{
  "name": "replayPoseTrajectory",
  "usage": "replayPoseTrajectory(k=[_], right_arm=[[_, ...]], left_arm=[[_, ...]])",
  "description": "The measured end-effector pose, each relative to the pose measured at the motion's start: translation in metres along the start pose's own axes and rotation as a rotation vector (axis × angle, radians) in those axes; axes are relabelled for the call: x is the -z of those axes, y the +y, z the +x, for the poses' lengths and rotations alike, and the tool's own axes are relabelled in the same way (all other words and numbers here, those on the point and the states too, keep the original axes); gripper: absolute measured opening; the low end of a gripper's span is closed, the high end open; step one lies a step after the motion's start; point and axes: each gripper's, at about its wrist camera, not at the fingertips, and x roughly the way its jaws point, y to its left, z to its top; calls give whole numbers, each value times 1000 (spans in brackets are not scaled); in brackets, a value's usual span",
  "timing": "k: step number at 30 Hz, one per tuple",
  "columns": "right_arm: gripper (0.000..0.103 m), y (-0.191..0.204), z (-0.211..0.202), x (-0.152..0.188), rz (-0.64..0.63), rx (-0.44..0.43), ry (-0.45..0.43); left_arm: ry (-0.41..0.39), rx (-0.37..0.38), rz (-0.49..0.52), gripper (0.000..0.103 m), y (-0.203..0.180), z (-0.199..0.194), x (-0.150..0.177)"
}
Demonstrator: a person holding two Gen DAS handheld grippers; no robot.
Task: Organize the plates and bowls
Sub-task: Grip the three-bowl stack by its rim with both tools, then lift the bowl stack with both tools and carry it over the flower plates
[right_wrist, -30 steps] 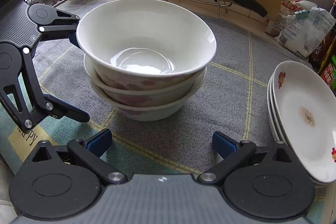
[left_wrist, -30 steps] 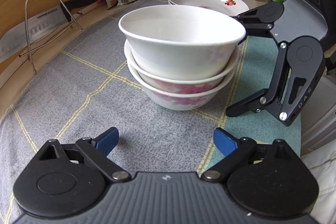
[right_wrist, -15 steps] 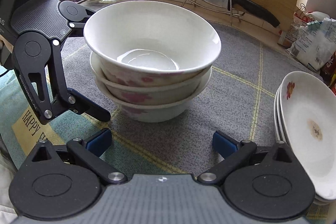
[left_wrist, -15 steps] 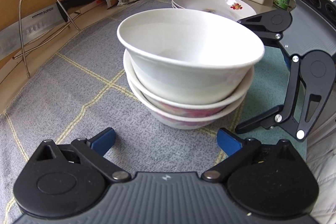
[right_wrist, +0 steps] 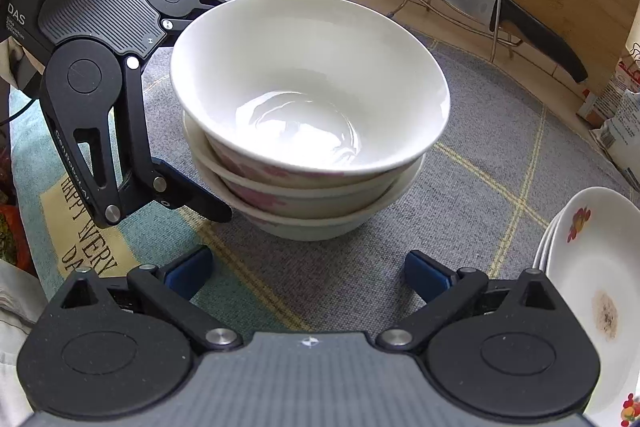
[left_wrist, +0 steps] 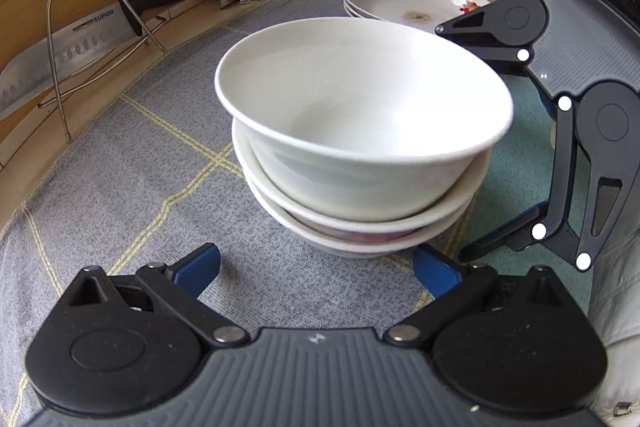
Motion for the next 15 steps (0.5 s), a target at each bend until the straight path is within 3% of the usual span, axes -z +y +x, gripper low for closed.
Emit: replayPoseTrajectory(k=[4,15], right_arm=[[103,0,-5,-5,-52,8,-13],[91,-5,-13,-17,-94,-55,-42]], left_arm=[[0,17,79,89,-3,-1,-5],[20,70,215,80,-4,-1,-9]])
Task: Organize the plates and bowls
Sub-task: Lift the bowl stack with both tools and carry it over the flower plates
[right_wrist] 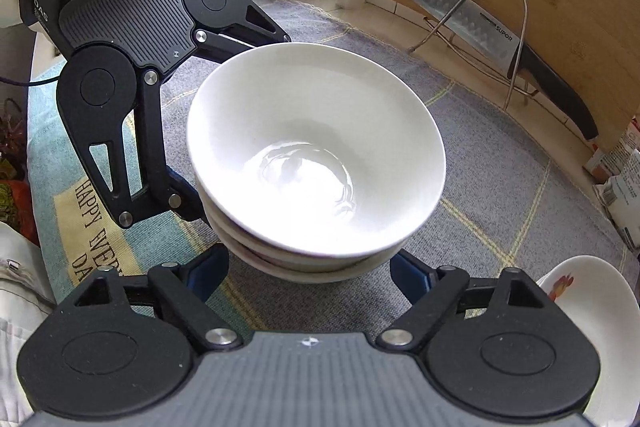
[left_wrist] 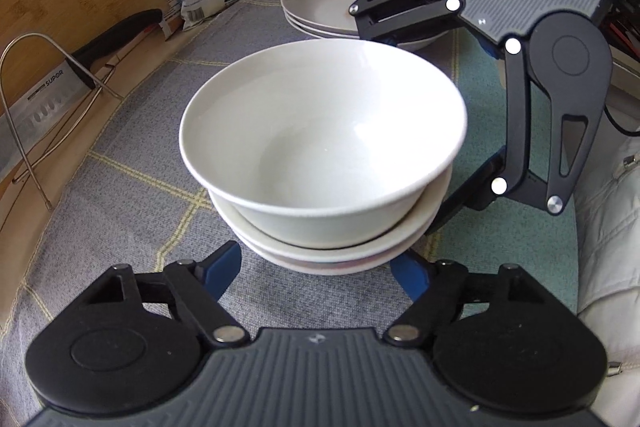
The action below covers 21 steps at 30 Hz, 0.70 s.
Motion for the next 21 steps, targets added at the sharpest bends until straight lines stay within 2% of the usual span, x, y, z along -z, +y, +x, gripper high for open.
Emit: replayPoseTrajectory(k=[14,21], right_arm=[[86,0,2,-3,3,-23,8],[86,1,2,-3,11,-11,11]], left_arm=[[6,37,41,72,0,-1,-2],[14,35,47,71,-1,-1,-2]])
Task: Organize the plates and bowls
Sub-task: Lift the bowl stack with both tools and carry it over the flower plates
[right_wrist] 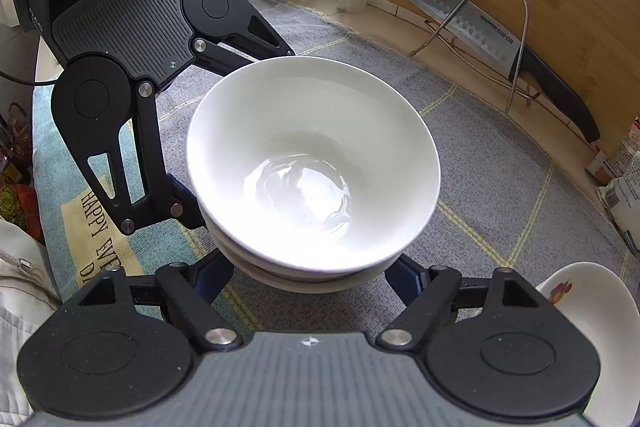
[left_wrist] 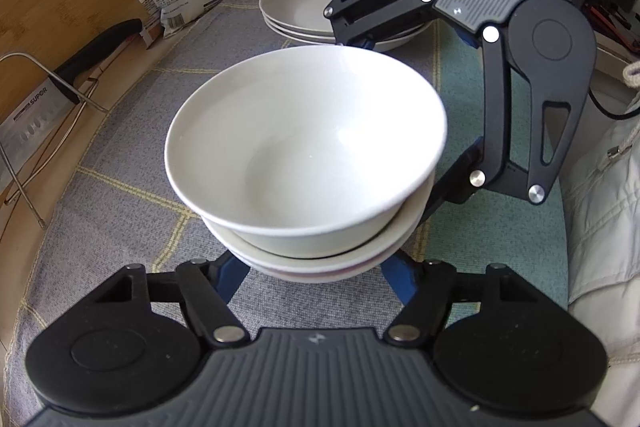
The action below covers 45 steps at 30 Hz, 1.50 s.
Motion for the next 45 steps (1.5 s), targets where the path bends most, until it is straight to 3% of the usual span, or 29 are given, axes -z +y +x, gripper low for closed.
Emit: replayPoseTrajectory(k=[22,33,45], right_arm=[[85,-2,-27,-2,-18,35,-28],[85,-30,-68,12,-24,111,-46],[85,-83,-103,50,14,234,-14]], left_arm=[[8,-34,2,71,-8,-15,-18],[-30,-58,53,71,-19,-15,-70],[-88,-39,142,71,-29,25,-144]])
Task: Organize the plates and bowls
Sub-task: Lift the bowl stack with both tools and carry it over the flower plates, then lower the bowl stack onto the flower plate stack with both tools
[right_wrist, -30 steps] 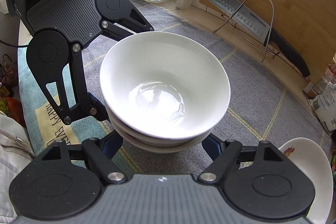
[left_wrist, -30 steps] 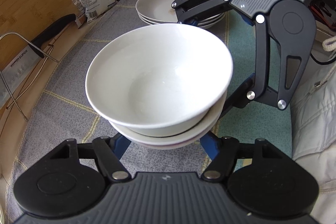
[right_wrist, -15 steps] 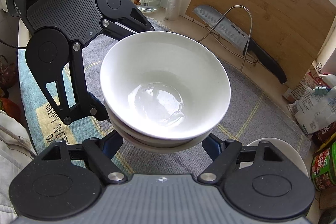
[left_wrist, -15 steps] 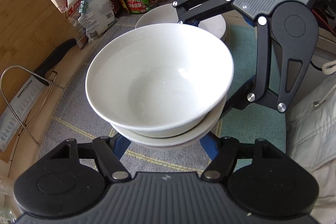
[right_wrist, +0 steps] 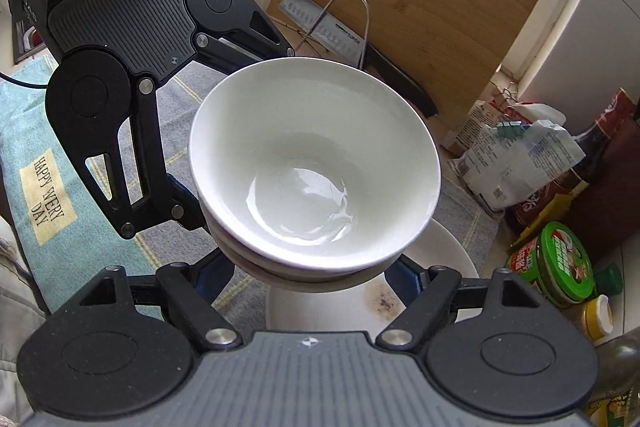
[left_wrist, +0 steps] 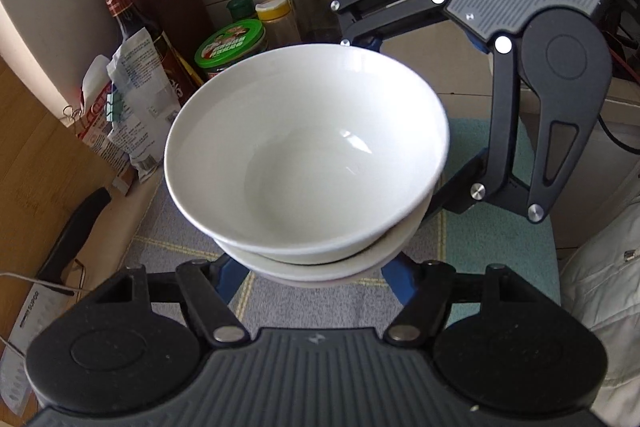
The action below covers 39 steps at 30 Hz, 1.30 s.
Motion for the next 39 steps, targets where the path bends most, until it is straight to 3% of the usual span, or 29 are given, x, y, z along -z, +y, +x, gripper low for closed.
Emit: replayPoseTrajectory(k=[17,39], right_arm=[[85,-57,22,37,73,34,57],[85,-64,31,44,119,15,61]], left_arm=[[20,50,9,71,0,63,-44],[50,77,-27,71,7,78,-47]])
